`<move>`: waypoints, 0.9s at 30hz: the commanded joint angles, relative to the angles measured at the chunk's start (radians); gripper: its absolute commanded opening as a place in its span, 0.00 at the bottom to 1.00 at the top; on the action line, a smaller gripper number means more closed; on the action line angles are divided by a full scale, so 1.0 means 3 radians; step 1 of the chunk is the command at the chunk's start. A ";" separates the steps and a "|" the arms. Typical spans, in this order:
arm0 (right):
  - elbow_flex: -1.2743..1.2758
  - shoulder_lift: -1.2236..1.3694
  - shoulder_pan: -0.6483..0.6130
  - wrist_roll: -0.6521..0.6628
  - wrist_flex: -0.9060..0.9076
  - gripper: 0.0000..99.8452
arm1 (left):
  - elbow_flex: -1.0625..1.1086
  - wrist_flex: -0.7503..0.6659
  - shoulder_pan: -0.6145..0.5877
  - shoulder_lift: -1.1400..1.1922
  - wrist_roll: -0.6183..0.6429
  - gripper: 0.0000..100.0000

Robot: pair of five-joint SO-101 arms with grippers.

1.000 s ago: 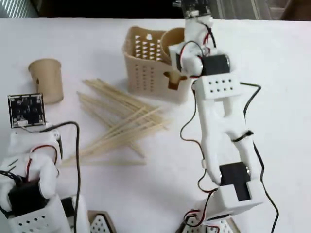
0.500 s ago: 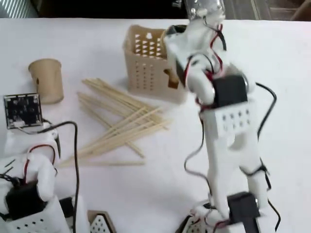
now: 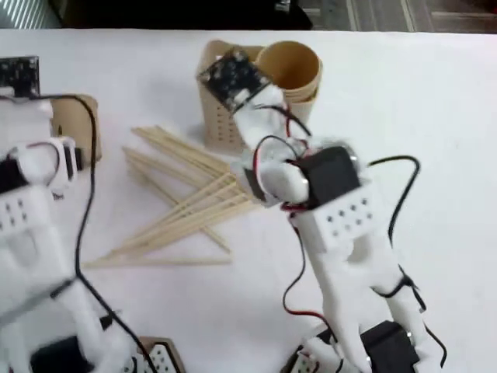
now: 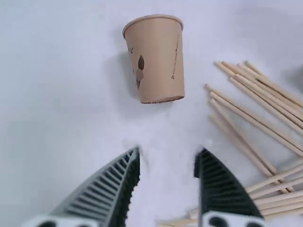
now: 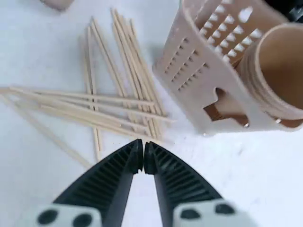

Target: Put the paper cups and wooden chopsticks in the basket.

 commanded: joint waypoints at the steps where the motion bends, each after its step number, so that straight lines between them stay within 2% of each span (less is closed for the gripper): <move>1: 0.0578 -0.0151 -0.0038 0.0102 -0.0228 0.02 | -0.0425 0.0041 -0.0084 0.0458 0.0015 0.28; 10: 0.1913 -0.0151 0.0003 0.0092 -0.1199 0.02 | -0.1171 0.0148 -0.0161 0.1726 0.0005 0.36; 13: 0.2076 -0.0151 0.0008 0.0092 -0.1327 0.02 | -0.1591 0.0240 -0.0161 0.2130 -0.0010 0.38; 17: 0.2179 -0.0151 0.0008 0.0092 -0.1394 0.02 | -0.2189 0.0332 -0.0156 0.2683 -0.0230 0.38; 27: 0.2414 -0.0151 0.0008 0.0092 -0.1583 0.02 | -0.3498 0.0353 -0.0084 0.3977 -0.0256 0.38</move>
